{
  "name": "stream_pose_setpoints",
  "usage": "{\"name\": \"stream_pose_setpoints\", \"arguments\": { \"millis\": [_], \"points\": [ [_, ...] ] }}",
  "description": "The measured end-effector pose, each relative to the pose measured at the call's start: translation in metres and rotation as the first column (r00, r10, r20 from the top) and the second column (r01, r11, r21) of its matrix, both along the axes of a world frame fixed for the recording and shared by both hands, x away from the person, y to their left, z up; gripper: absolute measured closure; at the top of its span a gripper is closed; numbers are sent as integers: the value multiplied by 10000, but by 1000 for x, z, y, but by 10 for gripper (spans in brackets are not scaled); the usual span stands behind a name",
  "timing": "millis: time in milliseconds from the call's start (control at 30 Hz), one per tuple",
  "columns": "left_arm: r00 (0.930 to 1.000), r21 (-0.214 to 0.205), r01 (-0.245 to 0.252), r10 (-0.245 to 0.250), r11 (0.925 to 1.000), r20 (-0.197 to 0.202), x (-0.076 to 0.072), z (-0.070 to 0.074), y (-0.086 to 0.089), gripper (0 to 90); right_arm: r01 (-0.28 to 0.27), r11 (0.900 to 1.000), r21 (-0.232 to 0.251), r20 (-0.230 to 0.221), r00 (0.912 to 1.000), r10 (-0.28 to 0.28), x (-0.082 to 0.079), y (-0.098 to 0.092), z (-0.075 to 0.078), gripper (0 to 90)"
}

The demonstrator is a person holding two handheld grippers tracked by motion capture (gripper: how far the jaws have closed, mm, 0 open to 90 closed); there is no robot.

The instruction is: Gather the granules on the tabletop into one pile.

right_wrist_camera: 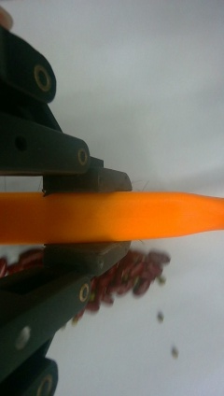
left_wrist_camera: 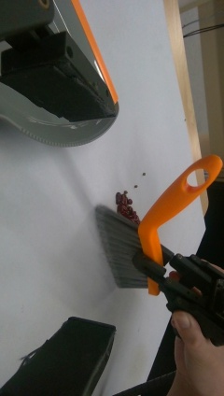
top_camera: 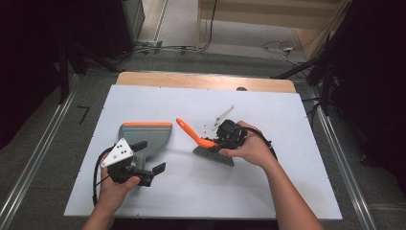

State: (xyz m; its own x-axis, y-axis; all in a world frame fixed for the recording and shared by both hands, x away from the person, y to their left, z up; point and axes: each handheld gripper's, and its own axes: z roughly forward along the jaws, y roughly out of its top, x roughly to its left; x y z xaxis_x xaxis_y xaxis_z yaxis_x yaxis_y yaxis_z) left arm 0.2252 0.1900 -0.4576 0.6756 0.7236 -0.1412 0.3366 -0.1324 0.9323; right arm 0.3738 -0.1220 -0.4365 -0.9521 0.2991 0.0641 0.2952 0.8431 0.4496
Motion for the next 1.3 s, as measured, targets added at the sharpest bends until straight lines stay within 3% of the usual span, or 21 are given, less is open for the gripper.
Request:
{"name": "stream_pose_setpoints", "arguments": {
  "millis": [100, 267, 400, 533, 667, 733, 800, 900, 1000, 1133, 1200, 1300],
  "points": [
    [10000, -7, -8, 8, 10000, 8, 0, 0, 1, 4, 226, 9997, -1, 323, 9992, -226, 6, 0, 0, 690],
    [10000, -61, -55, 56, 10000, 3, 0, 0, 2, 4, 508, 9986, -129, 442, 9978, -502, 13, 1, 4, 689],
    [10000, -41, -68, 68, 10000, -13, 0, 0, 2, 4, 370, 9987, 341, 321, 9988, -381, 16, -1, 14, 690],
    [10000, -58, -58, 58, 10000, -8, 0, 1, 3, 4, 745, 9941, 787, 645, 9947, -797, 28, -5, 30, 690],
    [10000, -70, -58, 58, 10000, -3, 0, 1, 3, 4, 1209, 9901, 713, 1511, 9799, -1305, 43, -3, 38, 689],
    [10000, -81, -52, 52, 10000, -1, 0, 1, 3, 4, 1191, 9913, 558, 2155, 9680, -1285, 51, -1, 35, 690],
    [10000, -102, -48, 48, 9999, 1, 0, 1, 3, 4, 1230, 9917, 365, 2388, 9626, -1282, 57, 3, 28, 690],
    [10000, -110, -44, 44, 9999, -6, 0, 0, 3, 4, 1042, 9945, -124, 2794, 9553, -966, 65, 7, 14, 689],
    [10000, -81, -34, 34, 10000, -8, 1, 0, 4, 4, 1069, 9899, -928, 3354, 9395, -699, 67, 12, 3, 689],
    [10000, -71, -32, 32, 10000, -24, 1, -1, 3, 4, 333, 9952, -923, 2852, 9585, -57, 61, 14, 2, 689],
    [10000, -66, -12, 12, 10000, -28, 1, -1, 3, 4, 58, 9944, -1055, 2724, 9619, 233, 56, 12, 4, 689],
    [10000, -66, 2, -3, 10000, -35, 1, -1, 2, 4, -47, 9970, -769, 2642, 9641, 250, 50, 4, 9, 689]
  ]
}}
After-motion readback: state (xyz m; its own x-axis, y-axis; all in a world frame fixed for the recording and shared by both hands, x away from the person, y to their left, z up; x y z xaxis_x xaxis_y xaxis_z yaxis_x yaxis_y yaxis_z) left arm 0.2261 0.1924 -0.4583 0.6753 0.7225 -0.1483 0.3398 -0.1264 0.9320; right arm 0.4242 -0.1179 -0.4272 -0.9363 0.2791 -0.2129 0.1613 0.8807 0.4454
